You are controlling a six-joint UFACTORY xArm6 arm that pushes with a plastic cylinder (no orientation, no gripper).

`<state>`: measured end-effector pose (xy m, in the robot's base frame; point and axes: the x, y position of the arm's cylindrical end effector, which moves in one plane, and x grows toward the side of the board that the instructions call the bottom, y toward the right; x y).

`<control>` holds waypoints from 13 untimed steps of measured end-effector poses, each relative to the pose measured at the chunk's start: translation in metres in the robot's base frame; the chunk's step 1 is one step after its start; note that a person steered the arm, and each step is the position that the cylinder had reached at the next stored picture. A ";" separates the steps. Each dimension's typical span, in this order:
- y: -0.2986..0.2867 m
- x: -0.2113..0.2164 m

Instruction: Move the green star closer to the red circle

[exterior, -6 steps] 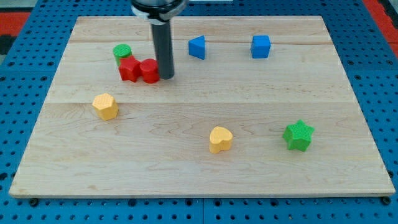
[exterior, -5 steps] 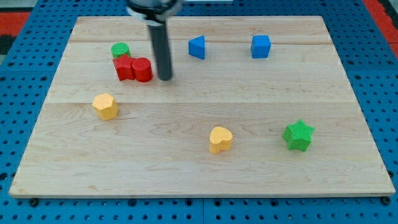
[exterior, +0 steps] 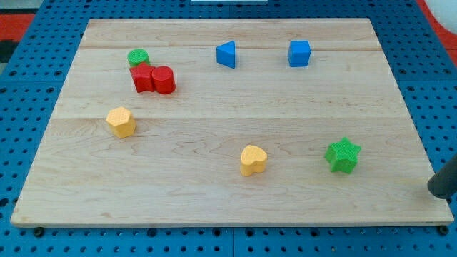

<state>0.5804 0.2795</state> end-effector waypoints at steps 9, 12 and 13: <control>-0.187 -0.117; -0.199 -0.182; -0.250 -0.221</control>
<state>0.3596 0.0296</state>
